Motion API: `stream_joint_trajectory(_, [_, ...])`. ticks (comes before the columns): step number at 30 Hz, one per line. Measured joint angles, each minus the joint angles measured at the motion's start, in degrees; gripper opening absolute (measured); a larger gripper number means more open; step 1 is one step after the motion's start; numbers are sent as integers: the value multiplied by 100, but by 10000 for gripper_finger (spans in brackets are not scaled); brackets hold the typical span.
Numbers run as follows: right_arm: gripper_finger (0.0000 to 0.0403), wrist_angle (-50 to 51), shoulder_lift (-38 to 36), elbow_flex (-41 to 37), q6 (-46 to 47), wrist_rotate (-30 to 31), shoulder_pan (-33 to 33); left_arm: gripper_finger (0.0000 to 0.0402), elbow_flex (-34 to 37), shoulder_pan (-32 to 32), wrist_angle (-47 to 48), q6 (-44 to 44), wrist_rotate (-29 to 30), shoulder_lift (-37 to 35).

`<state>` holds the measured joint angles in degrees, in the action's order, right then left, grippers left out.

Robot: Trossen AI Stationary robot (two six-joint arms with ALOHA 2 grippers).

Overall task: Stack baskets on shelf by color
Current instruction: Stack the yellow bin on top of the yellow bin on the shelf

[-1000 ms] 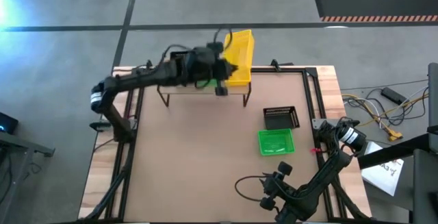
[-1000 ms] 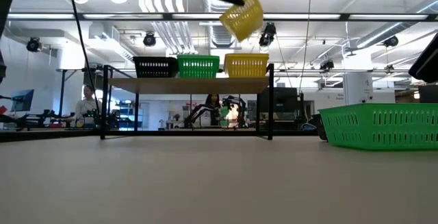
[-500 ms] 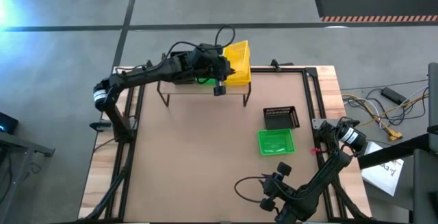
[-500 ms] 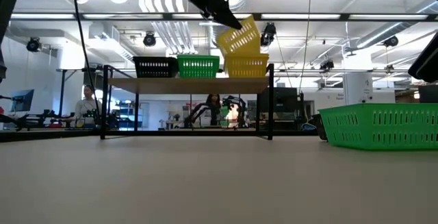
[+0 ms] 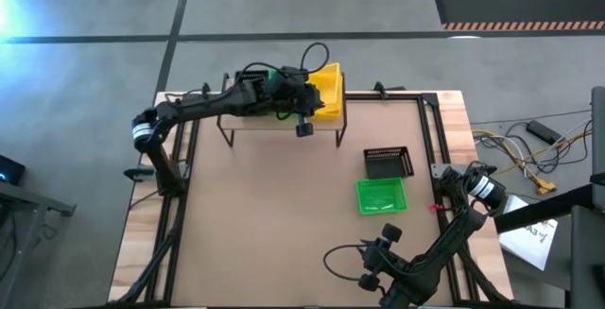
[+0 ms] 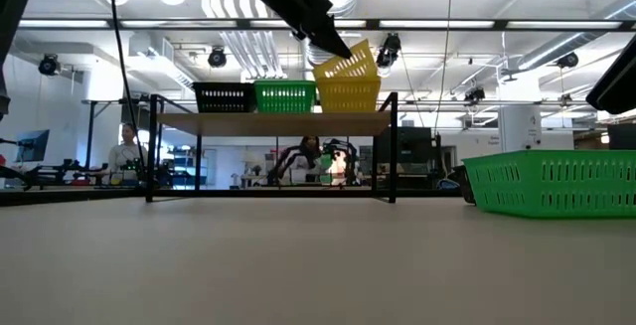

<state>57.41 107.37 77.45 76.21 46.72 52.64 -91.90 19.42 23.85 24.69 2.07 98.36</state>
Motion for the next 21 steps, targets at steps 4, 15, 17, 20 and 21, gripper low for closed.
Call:
stream_joint_trajectory(4, [92, -15, 0, 0, -61, -2, 0, 47, 0, 0, 24, -12, 0, 56])
stream_joint_trajectory(15, [81, -96, 0, 0, -125, -4, 0, 127, -353, -127, 446, -33, 397, -258])
stream_joint_trajectory(17, [83, -96, 0, 0, -137, -4, 0, 127, -356, -156, 481, -33, 419, -404])
stream_joint_trajectory(20, [86, -96, 0, 0, -192, -2, 0, 123, -292, -164, 512, -39, 266, -405])
stream_joint_trajectory(21, [86, -94, 0, 0, -195, 0, 0, 121, -224, -164, 487, -40, 258, -382])
